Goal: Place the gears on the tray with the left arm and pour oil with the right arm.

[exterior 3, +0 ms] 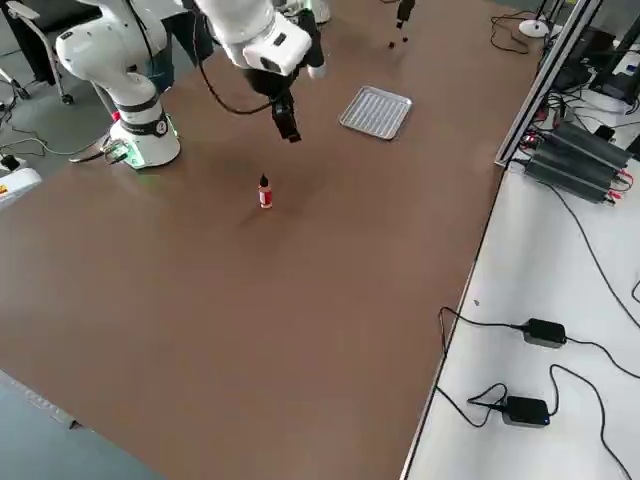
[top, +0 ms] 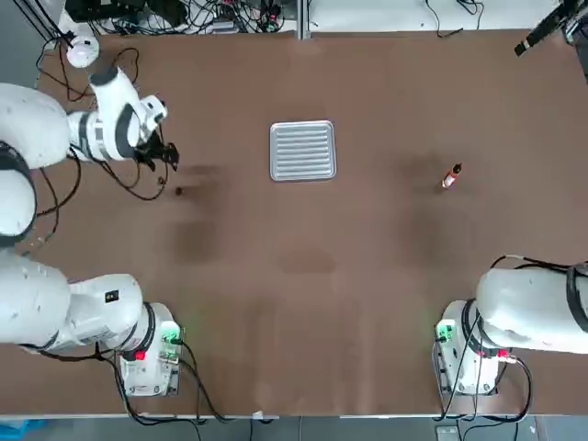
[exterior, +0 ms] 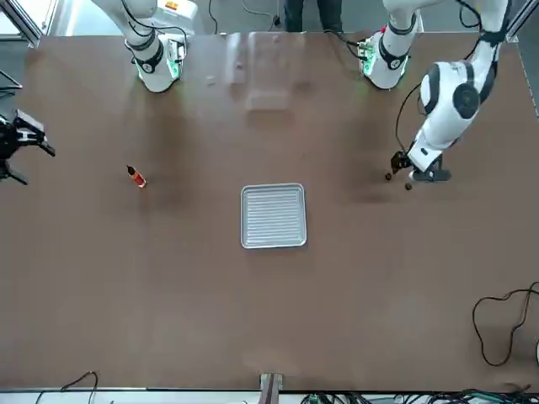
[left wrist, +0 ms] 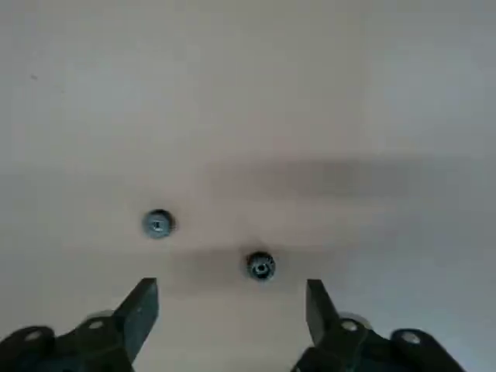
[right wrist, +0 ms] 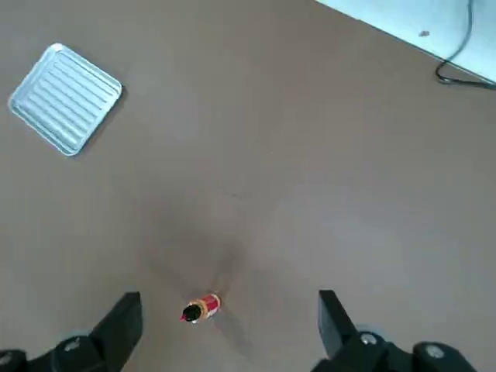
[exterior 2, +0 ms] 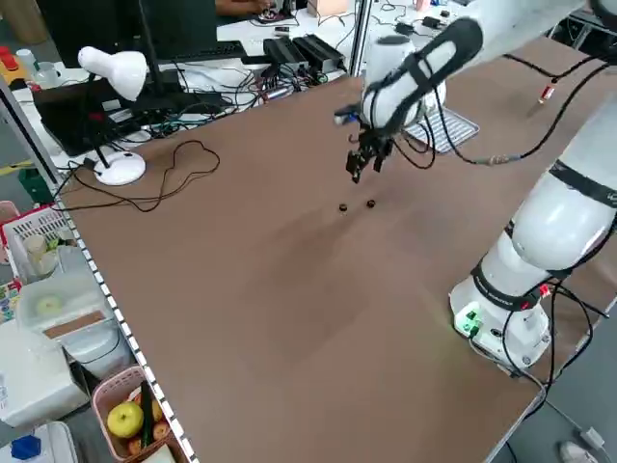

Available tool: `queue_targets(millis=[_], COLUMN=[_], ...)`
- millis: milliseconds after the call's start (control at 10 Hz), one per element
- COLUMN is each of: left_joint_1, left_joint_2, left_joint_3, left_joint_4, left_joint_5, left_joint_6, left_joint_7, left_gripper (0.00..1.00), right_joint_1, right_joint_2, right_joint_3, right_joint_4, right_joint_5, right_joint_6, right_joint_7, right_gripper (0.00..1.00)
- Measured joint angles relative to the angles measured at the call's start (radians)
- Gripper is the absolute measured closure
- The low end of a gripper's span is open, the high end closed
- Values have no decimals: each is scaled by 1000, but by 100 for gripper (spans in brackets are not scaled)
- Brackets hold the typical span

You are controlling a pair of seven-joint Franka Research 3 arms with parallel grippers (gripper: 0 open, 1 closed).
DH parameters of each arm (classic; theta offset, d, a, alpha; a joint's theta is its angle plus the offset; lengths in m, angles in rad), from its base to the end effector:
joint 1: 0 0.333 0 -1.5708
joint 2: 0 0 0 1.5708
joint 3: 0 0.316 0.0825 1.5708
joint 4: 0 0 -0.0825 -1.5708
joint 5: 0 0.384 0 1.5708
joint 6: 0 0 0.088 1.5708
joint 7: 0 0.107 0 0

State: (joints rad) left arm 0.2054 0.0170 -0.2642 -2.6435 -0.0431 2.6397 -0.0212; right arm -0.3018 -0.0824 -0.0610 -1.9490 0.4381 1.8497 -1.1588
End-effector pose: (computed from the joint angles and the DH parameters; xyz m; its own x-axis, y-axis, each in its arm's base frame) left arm 0.4238 -0.0242 0.2367 0.9998 0.0001 -0.0213 0.0006 -0.9997 0.0239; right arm 0.5126 -0.1598 0.5204 0.7546 0.5493 0.3590 0.6376 -0.7431 -0.2033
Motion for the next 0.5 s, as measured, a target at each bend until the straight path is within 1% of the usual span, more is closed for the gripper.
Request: queue_targets(millis=[200,300,500], left_joint_1=[-1,-1,-2], left_joint_2=[100,129,139], left_joint_3=[-19,-24,-27], left_joint_4=[-9,-9,-10], left_joint_5=[0,0,0], left_joint_6=[100,125,129], left_joint_7=[-11,-14,-15], left_gripper=[25,29,33], right_joint_1=[-44,-62,-119], right_joint_2=[9,14,52], right_joint_3=[-1,-1,-2], right_joint_4=[-62,-82,-123], right_joint_5=[74,109,186], right_joint_6=[9,9,-7], right_joint_7=[-187,-276,-483], right_gripper=[0,0,0])
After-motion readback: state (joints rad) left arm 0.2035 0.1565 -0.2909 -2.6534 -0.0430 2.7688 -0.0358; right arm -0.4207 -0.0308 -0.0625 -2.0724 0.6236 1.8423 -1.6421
